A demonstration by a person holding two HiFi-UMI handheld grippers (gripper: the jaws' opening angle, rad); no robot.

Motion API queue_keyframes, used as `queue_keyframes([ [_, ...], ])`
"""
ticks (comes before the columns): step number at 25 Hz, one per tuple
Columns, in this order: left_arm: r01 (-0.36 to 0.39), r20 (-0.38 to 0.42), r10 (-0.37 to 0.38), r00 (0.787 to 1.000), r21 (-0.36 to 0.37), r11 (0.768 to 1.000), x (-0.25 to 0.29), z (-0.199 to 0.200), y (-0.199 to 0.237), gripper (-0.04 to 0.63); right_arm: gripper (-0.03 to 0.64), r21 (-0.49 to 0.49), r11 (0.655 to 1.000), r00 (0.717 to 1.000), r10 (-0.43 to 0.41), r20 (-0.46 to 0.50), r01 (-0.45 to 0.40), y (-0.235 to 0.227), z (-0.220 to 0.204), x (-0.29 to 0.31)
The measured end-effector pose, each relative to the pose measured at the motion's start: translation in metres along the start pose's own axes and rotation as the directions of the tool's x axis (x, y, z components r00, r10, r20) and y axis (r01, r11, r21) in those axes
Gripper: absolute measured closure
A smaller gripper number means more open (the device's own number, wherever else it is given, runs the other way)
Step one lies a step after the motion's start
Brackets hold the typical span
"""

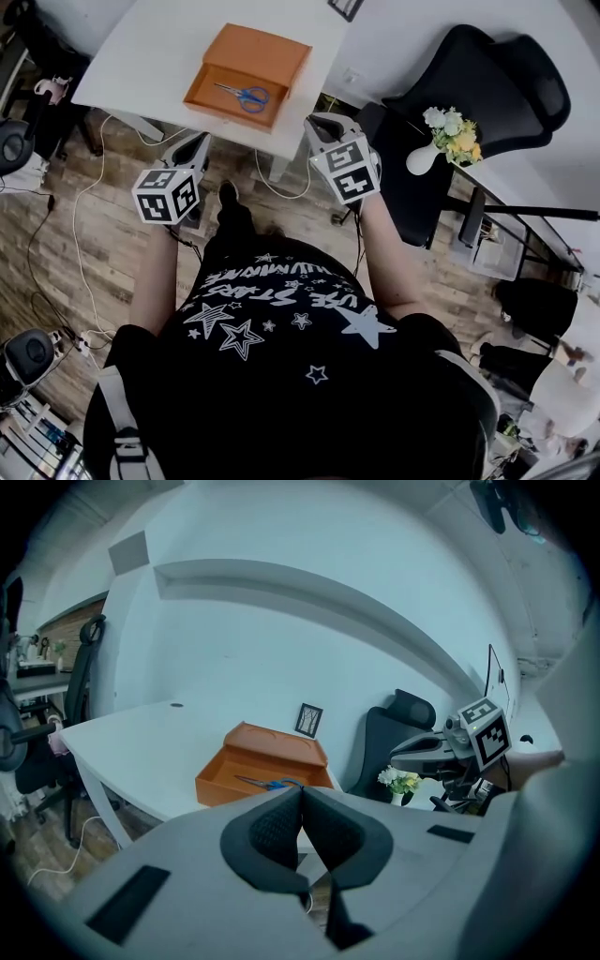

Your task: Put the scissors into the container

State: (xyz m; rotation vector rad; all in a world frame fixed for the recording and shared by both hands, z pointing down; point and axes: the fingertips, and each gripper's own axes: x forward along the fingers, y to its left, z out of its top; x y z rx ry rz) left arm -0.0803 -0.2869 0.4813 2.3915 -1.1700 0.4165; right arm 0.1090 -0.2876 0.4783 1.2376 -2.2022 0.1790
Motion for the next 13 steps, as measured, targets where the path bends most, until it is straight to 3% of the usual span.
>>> queue_keyframes([
  [13, 0.001, -0.011, -0.001, 1.0, 0.0, 1.0, -0.019, -0.033, -0.044, 0.577, 0.568, 0.025, 1.0, 1.0, 0.011, 0.006, -0.011, 0.015, -0.041, -0.041],
])
